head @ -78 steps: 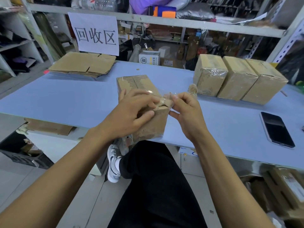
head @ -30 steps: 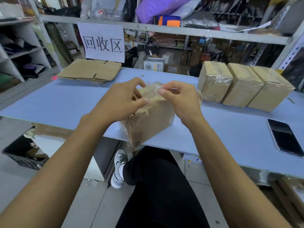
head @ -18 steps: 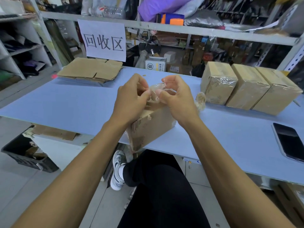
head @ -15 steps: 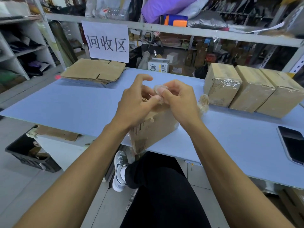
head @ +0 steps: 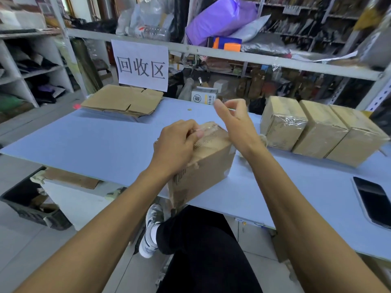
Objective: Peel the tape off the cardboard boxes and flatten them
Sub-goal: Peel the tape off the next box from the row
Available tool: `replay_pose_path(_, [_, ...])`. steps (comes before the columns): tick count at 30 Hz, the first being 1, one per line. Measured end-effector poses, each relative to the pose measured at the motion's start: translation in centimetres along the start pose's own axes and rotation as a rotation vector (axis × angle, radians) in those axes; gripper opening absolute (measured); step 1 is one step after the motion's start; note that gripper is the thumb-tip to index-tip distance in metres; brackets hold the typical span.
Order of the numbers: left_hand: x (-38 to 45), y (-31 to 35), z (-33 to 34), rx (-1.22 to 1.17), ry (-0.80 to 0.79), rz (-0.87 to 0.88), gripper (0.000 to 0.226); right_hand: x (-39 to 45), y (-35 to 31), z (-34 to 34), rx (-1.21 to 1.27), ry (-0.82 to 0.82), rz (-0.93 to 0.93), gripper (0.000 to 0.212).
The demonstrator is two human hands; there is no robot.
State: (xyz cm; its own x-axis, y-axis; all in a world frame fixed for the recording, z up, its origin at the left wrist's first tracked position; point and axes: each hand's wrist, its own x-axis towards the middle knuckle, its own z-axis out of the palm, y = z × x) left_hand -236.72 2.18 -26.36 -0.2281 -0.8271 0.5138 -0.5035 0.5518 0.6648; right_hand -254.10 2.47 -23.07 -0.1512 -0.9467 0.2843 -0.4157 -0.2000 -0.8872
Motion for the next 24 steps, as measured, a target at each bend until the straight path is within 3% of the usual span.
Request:
replay_pose_path(2, [-0.1, -0.1, 0.0, 0.013, -0.001, -0.004, 0.021, 0.9, 0.2, 0.0, -0.131, -0.012, -0.030, 0.043])
replay_pose_path(6, [0.1, 0.1, -0.1, 0.076, -0.093, 0.017, 0.019, 0.4, 1.3, 0.2, -0.516, -0.318, -0.006, 0.038])
replay_pose_path(13, [1.1, 0.3, -1.7, 0.025, -0.266, 0.045, 0.017, -2.6, 0.3, -1.1, -0.705, -0.268, -0.006, 0.036])
replay_pose_path(18, [0.8, 1.1, -1.8, -0.072, -0.287, 0.021, 0.029, -5.2, -1.3, -2.2, -0.885, -0.179, 0.016, 0.034])
replay_pose_path(19, [0.6, 1.2, -1.5, -0.090, -0.268, 0.024, 0.027, -5.0, -1.6, -2.4, -0.852, -0.170, 0.010, 0.033])
replay_pose_path(22, [0.2, 1.2, -1.1, -0.151, -0.201, 0.030, 0.012, -4.8, -2.0, -1.6, -0.516, -0.137, -0.186, 0.062])
replay_pose_path(24, [0.0, 1.1, -1.1, -0.165, -0.205, 0.031, 0.012, -5.3, -1.5, -0.1, -0.236, -0.049, -0.279, 0.050])
